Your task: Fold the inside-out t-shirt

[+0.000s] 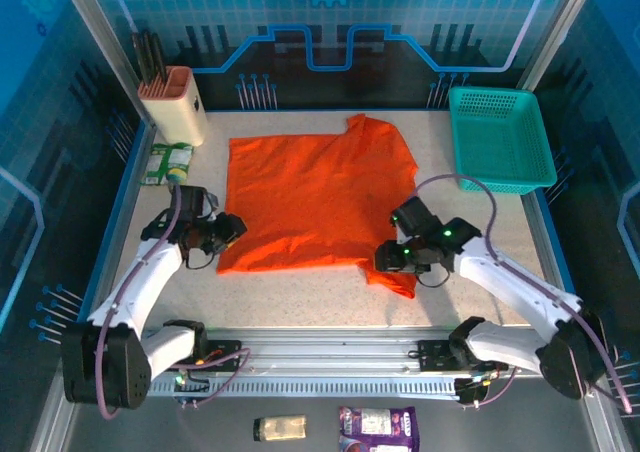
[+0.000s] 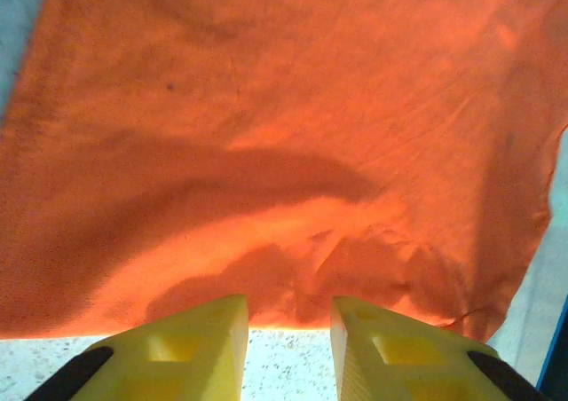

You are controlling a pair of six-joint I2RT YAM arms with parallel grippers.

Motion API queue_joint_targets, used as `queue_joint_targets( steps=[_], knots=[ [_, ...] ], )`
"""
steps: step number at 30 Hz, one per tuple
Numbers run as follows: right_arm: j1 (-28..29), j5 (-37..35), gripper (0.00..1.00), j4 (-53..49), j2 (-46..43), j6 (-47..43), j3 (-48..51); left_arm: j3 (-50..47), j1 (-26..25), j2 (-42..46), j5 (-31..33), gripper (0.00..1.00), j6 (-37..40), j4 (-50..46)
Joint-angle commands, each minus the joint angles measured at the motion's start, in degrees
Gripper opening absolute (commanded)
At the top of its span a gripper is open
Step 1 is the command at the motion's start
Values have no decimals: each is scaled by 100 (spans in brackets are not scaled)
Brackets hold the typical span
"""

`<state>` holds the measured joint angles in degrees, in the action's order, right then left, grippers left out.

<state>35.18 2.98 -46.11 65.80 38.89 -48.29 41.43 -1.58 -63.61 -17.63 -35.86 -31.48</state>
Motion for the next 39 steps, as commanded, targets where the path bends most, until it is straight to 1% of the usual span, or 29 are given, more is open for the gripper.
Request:
queue_joint_targets(
  steps=[1,3,5,9,11,16,18,20,23,25,27,29,31,32,34,36,39],
  knots=[
    [584,67,48,381,639,-333,-173,-54,-248,-410,-79,30,23,277],
    [841,-77,49,522,1019,-389,-392,-153,-281,-584,-63,30,-25,433],
    [931,-68,51,748,1390,-439,-426,-218,-281,-715,12,31,-6,534],
    [829,282,55,1344,2083,-470,-385,-320,-268,-935,454,31,128,663],
    [749,404,56,1525,2308,-421,-374,-339,-224,-1068,553,32,173,719],
    [701,148,61,1476,2719,-308,-314,-299,-90,-1485,479,32,202,841],
    [664,-19,66,1428,2805,-231,-246,-271,-72,-1575,461,32,211,874],
    [623,-136,68,1392,2833,-183,-112,-264,-53,-1631,467,32,215,898],
    [605,-335,66,1263,2816,-124,-58,-234,-34,-1650,471,32,246,875],
    [604,-326,62,1266,2789,-93,-42,-224,-26,-1630,509,32,261,843],
    [612,-33,57,1369,2761,-83,-29,-207,-17,-1611,537,32,279,817],
    [640,746,55,1711,2679,-62,-1,-184,-9,-1587,535,32,284,780],
    [663,1590,54,2120,2507,60,78,-153,-9,-1559,539,32,302,735],
    [654,1877,54,2253,2378,125,120,-135,-6,-1541,539,32,306,711],
    [587,1989,54,2149,2083,154,133,-91,-9,-1499,537,32,319,659],
    [389,2077,55,2053,1679,137,206,-38,-9,-1456,517,32,342,593],
    [-74,2050,57,1980,911,172,508,62,-17,-1417,373,32,398,515]
  ],
)
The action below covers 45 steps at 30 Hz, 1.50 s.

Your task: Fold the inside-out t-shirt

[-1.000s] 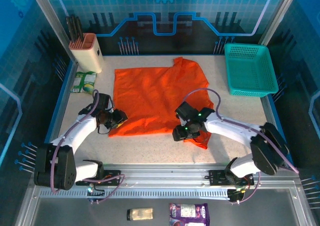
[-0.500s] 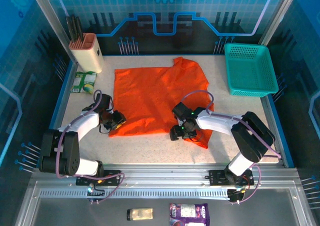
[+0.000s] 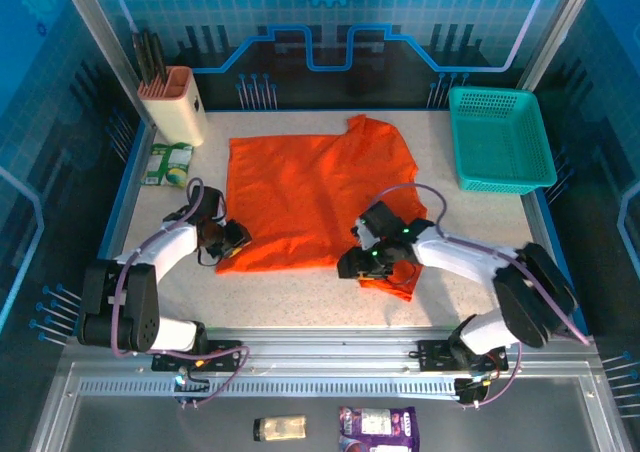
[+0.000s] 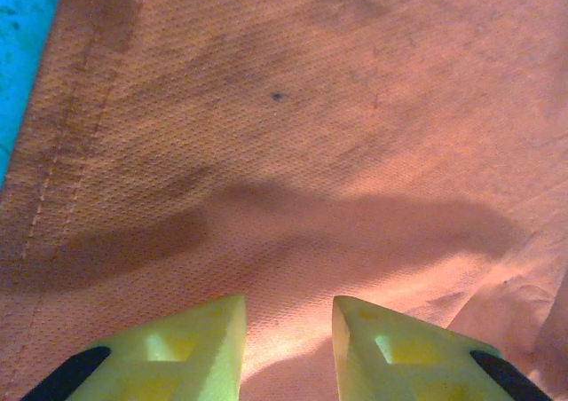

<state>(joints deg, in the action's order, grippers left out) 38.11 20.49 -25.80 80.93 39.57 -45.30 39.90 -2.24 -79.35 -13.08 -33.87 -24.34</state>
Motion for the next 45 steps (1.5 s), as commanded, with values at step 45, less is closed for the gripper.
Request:
queue_joint_targets(
  steps=[45],
  knots=[
    [-3053,-108,80,-382,476,-625,-270,990,-304,-1033,24,33,-92,-263]
  ],
)
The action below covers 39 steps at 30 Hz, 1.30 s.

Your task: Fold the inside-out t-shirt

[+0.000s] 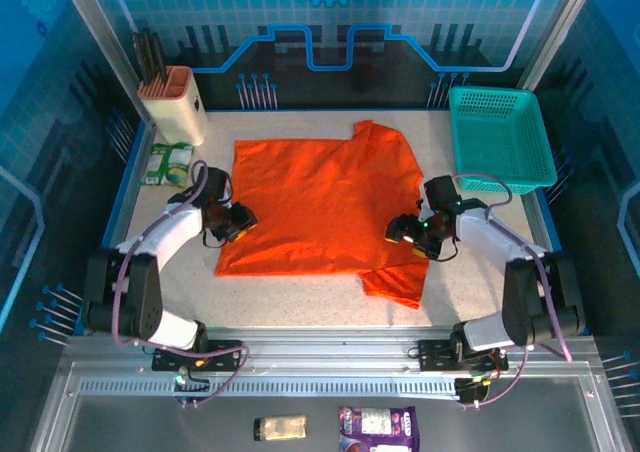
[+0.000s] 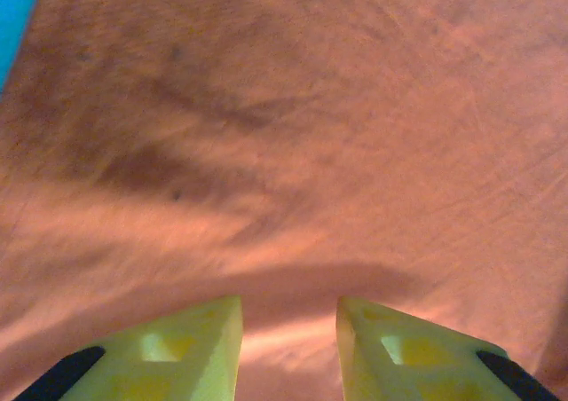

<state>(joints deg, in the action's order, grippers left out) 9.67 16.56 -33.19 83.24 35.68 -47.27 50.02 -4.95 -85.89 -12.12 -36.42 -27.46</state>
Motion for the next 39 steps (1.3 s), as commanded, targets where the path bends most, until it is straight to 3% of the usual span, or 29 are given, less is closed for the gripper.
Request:
queue_joint_targets(
  steps=[1,4,14,18,23,31,39],
  knots=[
    [-283,271,80,389,355,-244,-41,-58,-25,-519,21,33,154,53],
    [-480,61,80,306,410,-192,198,-353,7,-549,194,32,22,48],
    [-670,-88,81,-200,-446,-99,894,-1888,126,810,153,34,-541,228],
    [-660,26,79,-480,-850,-79,780,-1764,122,1156,61,34,-456,133],
    [-628,399,78,-314,-877,-302,102,-814,96,936,-296,34,-124,138],
    [-670,712,70,120,944,-1010,-2143,1434,-229,-705,-748,29,329,13],
    [-727,305,56,-216,3431,-1885,-5101,2624,-522,-1877,-783,29,377,-82]
  ],
)
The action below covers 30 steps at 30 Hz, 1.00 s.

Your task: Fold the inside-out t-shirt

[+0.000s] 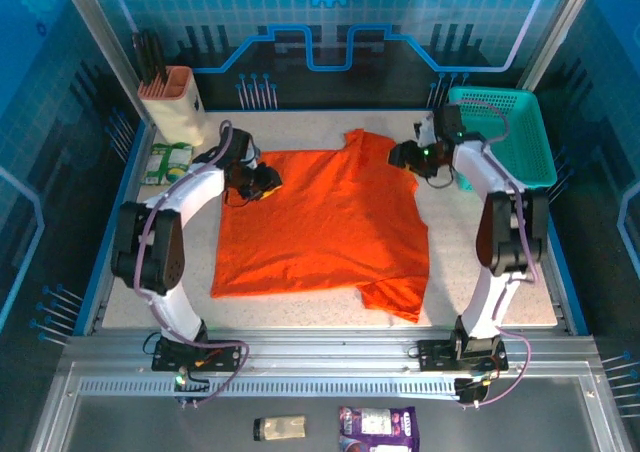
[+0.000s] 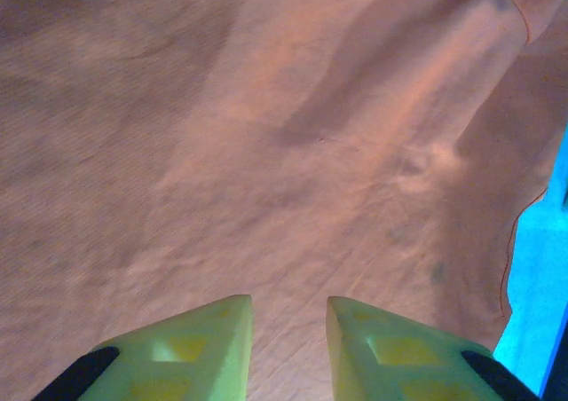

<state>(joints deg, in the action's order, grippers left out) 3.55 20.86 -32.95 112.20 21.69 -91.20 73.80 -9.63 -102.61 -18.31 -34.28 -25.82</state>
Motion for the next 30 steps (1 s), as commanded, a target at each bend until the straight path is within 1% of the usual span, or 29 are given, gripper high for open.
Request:
queue_joint_targets(
  steps=[1,7,11,14,16,18,20,22,24,30],
  knots=[
    [-126,-155,55,-331,855,-573,-1117,271,-65,-264,-149,29,181,-273],
    [-135,-378,47,-1010,2572,-908,-3481,90,-74,-287,-77,29,176,-261],
    [-185,-545,45,-1113,3330,-1000,-4361,-32,-100,-287,-95,29,93,-215],
    [-250,-321,43,-1126,3806,-984,-4866,-59,-142,-326,-80,29,88,-229],
    [-282,-46,42,-1127,4034,-956,-5125,-49,-153,-348,-75,29,96,-287],
    [-278,137,40,-1055,4103,-918,-5188,-34,-153,-357,-60,29,115,-322],
    [-279,246,35,-927,4061,-880,-5104,-32,-153,-352,-50,29,121,-345],
    [-269,285,28,-766,3930,-826,-4932,-43,-153,-348,-50,29,124,-353],
    [-262,259,18,-674,3787,-816,-4806,-37,-153,-341,-33,29,139,-372],
    [-80,103,0,-678,3047,-1062,-4363,-93,-153,-281,-16,29,140,-353]
  ],
)
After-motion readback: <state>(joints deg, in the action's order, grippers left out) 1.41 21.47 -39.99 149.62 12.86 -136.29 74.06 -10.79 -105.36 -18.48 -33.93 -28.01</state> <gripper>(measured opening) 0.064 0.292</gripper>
